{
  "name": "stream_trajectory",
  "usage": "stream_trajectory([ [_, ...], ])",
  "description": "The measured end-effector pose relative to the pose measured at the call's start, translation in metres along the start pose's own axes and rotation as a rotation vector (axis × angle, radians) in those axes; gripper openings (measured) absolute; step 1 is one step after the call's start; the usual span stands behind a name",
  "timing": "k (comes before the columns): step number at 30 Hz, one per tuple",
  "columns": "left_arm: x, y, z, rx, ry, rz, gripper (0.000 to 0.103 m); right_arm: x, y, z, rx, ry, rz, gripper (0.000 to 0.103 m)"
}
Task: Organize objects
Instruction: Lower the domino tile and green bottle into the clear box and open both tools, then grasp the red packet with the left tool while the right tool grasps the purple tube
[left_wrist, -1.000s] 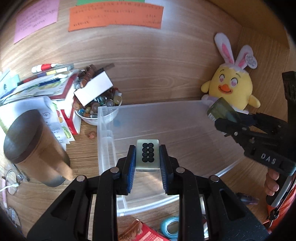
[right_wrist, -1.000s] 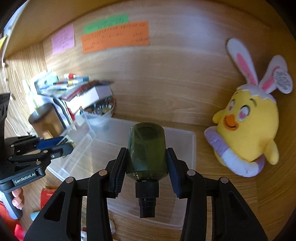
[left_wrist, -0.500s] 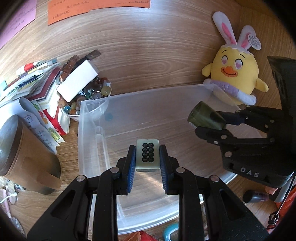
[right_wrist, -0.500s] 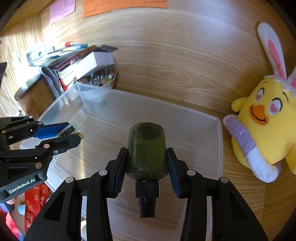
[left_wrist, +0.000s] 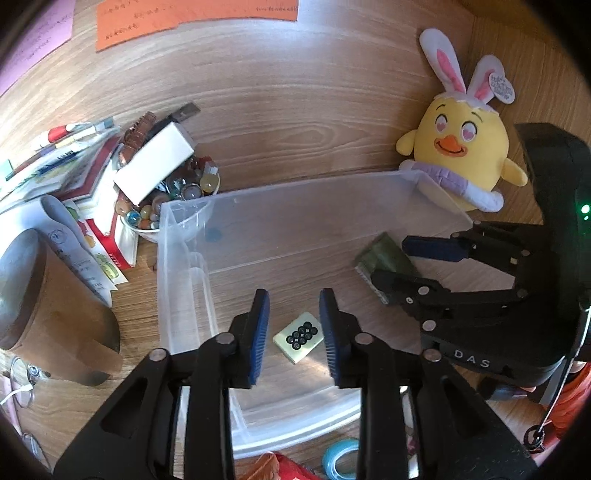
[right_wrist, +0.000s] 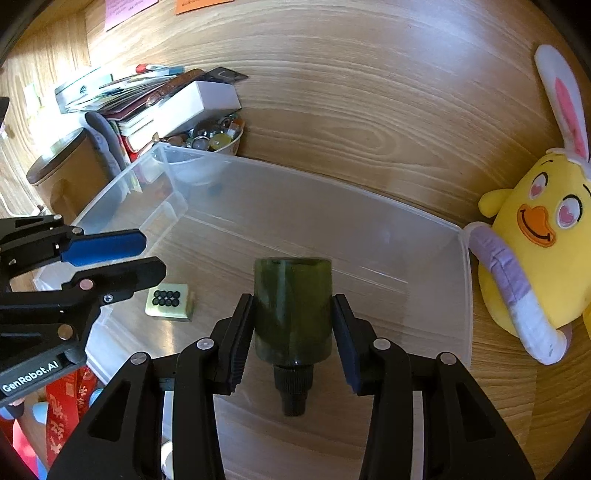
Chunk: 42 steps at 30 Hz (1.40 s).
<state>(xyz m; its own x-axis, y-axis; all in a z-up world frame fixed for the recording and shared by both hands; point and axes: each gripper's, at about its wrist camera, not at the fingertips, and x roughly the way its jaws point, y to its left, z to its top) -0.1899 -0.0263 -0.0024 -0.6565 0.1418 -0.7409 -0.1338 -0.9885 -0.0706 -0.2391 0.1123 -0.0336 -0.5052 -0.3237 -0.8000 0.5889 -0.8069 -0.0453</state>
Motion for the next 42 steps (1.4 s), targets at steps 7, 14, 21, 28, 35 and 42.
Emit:
stream_trajectory([
  [7, -0.035, -0.006, -0.006, 0.014, -0.088, 0.026, 0.067, -0.018, -0.001, -0.002, 0.001, -0.033, 0.005, 0.044],
  [14, -0.065, -0.013, -0.026, 0.034, -0.145, 0.082, 0.094, -0.055, -0.012, -0.014, 0.04, -0.115, -0.001, 0.056],
  [21, -0.067, -0.004, -0.049, -0.037, -0.081, 0.062, 0.097, -0.092, -0.015, -0.036, 0.066, -0.187, -0.053, 0.069],
  [28, -0.059, 0.002, -0.081, -0.087, -0.025, 0.065, 0.097, -0.108, -0.019, -0.077, 0.107, -0.182, -0.06, 0.07],
  [35, -0.042, 0.0, -0.106, -0.131, 0.018, 0.126, 0.097, -0.105, -0.018, -0.122, 0.108, -0.138, -0.089, 0.07],
  [42, -0.04, 0.0, -0.125, -0.111, 0.059, 0.163, 0.097, -0.096, -0.012, -0.148, 0.103, -0.094, -0.064, 0.07],
])
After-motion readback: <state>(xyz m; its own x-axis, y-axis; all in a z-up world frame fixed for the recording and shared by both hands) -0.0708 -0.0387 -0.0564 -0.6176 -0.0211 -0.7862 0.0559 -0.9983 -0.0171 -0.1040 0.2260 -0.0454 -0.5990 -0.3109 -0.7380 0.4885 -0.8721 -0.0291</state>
